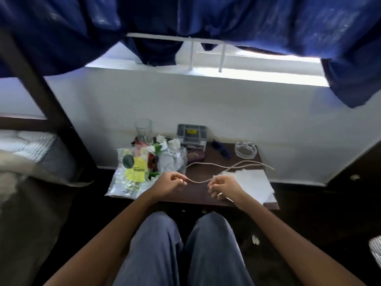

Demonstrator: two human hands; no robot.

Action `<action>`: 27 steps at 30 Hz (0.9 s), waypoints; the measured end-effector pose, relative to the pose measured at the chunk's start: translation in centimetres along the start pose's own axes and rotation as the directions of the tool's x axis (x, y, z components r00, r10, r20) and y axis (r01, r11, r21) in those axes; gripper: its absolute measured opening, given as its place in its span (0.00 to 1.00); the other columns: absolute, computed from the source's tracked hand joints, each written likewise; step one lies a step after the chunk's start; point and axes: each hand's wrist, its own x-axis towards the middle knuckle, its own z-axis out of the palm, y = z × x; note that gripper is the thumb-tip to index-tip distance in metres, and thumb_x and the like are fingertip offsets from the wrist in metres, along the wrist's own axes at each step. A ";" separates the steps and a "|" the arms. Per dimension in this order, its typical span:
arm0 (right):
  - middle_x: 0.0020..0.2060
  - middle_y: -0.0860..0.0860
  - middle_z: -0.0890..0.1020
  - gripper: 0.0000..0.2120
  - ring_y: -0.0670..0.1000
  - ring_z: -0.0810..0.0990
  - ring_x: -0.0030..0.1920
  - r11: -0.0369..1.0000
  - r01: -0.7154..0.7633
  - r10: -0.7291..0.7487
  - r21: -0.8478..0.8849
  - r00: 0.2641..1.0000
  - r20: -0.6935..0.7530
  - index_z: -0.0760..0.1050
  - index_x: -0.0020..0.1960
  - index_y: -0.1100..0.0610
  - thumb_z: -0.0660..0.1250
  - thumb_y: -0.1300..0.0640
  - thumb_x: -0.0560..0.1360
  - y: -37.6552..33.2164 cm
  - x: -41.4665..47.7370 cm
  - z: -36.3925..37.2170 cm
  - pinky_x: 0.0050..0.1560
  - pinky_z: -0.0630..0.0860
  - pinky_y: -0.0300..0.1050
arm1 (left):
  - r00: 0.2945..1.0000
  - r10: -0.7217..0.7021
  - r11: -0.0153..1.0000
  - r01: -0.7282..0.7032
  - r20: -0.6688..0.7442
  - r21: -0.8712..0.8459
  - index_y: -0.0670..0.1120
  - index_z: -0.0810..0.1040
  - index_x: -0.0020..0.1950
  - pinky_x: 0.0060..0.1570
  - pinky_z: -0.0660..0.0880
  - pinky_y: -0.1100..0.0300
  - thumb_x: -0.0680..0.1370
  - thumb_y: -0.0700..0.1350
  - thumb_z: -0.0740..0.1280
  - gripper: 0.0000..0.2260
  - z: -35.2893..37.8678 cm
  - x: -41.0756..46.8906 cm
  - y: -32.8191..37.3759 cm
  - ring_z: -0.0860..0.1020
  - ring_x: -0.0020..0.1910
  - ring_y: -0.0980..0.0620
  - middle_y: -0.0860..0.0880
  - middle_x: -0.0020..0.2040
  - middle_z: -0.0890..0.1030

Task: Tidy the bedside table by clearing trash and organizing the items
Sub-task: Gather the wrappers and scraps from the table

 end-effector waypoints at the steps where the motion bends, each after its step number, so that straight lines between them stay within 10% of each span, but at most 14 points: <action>1: 0.31 0.52 0.79 0.11 0.40 0.75 0.22 1.000 0.029 -0.029 -0.001 1.000 0.004 0.73 0.37 0.58 0.61 0.72 0.73 -1.0 0.9 1.1 0.22 0.68 0.32 | 0.999 -0.020 1.000 0.019 -0.037 -0.021 0.36 0.77 0.55 0.34 0.75 0.70 0.78 0.33 0.59 0.10 -1.1 -0.2 -0.4 0.79 0.35 0.58 0.48 0.41 0.82; 10: 0.31 0.54 0.80 0.11 0.43 0.76 0.24 0.994 0.108 -0.108 -0.002 0.994 0.022 0.74 0.36 0.57 0.63 0.70 0.72 -6.9 6.4 8.3 0.24 0.70 0.34 | 0.883 -0.072 0.997 0.053 -0.464 -0.055 0.46 0.79 0.46 0.50 0.72 0.57 0.75 0.35 0.62 0.09 -8.2 0.0 -5.3 0.78 0.51 0.49 0.46 0.52 0.82; 14: 0.31 0.52 0.80 0.11 0.43 0.77 0.24 0.996 0.086 -0.083 -0.014 0.988 0.129 0.75 0.38 0.58 0.61 0.70 0.74 -6.7 6.2 10.9 0.25 0.71 0.34 | 0.703 -0.231 0.932 0.358 -0.673 0.053 0.50 0.74 0.64 0.65 0.65 0.48 0.73 0.43 0.67 0.19 -10.3 0.8 -8.9 0.65 0.69 0.42 0.46 0.69 0.69; 18: 0.30 0.52 0.80 0.09 0.43 0.77 0.23 0.998 0.015 -0.026 0.062 0.984 0.175 0.75 0.40 0.60 0.61 0.69 0.75 -5.8 5.9 12.6 0.24 0.70 0.33 | 0.699 -0.408 0.870 0.493 -0.588 -0.017 0.47 0.56 0.76 0.68 0.60 0.46 0.75 0.45 0.66 0.31 -12.1 1.4 -11.7 0.55 0.73 0.39 0.42 0.76 0.55; 27: 0.31 0.53 0.81 0.08 0.45 0.77 0.25 0.988 -0.053 0.030 0.147 0.988 0.154 0.76 0.42 0.61 0.60 0.68 0.76 -4.7 5.1 12.6 0.27 0.71 0.36 | 0.608 -0.553 0.806 0.218 -0.570 -0.550 0.39 0.80 0.50 0.43 0.77 0.52 0.73 0.35 0.65 0.08 -12.5 0.7 -15.0 0.77 0.38 0.47 0.44 0.41 0.80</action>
